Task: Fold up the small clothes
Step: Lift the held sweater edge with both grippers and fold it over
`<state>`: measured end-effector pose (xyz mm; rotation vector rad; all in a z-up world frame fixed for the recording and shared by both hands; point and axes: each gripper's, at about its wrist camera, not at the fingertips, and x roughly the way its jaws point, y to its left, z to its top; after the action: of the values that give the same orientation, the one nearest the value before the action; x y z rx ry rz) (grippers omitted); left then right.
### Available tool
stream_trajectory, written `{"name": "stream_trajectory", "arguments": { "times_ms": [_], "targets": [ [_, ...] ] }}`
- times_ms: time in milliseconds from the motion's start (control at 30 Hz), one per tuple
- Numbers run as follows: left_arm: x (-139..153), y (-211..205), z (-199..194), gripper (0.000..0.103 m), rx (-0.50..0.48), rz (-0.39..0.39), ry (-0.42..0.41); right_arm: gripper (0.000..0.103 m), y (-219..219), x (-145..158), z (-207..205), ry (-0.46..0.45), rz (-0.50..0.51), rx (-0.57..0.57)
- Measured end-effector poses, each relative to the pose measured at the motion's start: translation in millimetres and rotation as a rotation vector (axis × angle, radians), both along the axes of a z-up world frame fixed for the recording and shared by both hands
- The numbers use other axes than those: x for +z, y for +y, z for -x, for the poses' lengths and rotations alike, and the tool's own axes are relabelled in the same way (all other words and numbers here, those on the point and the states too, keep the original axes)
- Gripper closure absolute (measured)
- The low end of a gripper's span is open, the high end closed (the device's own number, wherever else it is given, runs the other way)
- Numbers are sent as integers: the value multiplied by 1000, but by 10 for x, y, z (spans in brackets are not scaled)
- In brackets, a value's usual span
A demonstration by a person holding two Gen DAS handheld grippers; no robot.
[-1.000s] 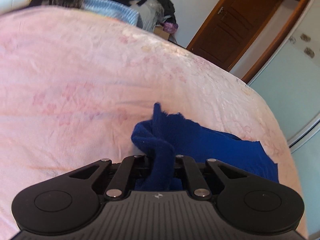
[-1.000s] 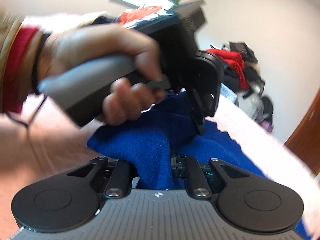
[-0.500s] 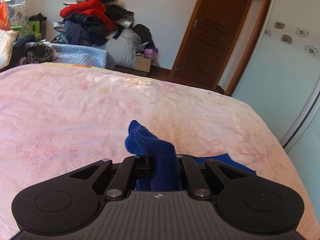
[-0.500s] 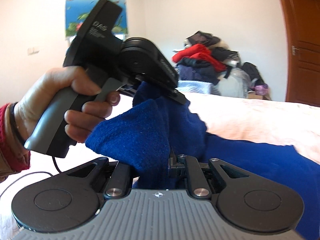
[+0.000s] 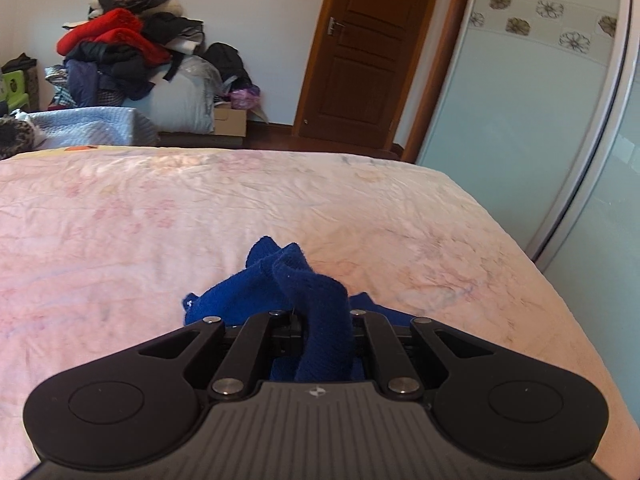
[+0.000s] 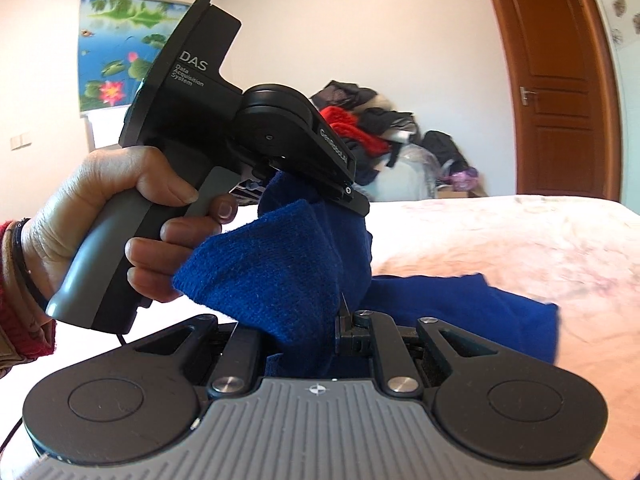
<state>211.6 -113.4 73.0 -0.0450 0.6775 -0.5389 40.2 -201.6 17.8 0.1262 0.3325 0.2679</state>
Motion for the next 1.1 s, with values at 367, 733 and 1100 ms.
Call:
{"name": "stream_trajectory", "arguments": {
  "times_ms": [367, 733, 1100],
  "targets": [
    [-279, -597, 11, 95, -73, -46, 44, 86, -395, -216, 137, 67, -78, -74],
    [-554, -967, 32, 95, -108, -76, 72, 86, -700, -439, 194, 180, -246, -97],
    [-624, -1039, -35, 71, -124, -53, 154, 63, -975, -679, 107, 307, -412, -104]
  ]
}}
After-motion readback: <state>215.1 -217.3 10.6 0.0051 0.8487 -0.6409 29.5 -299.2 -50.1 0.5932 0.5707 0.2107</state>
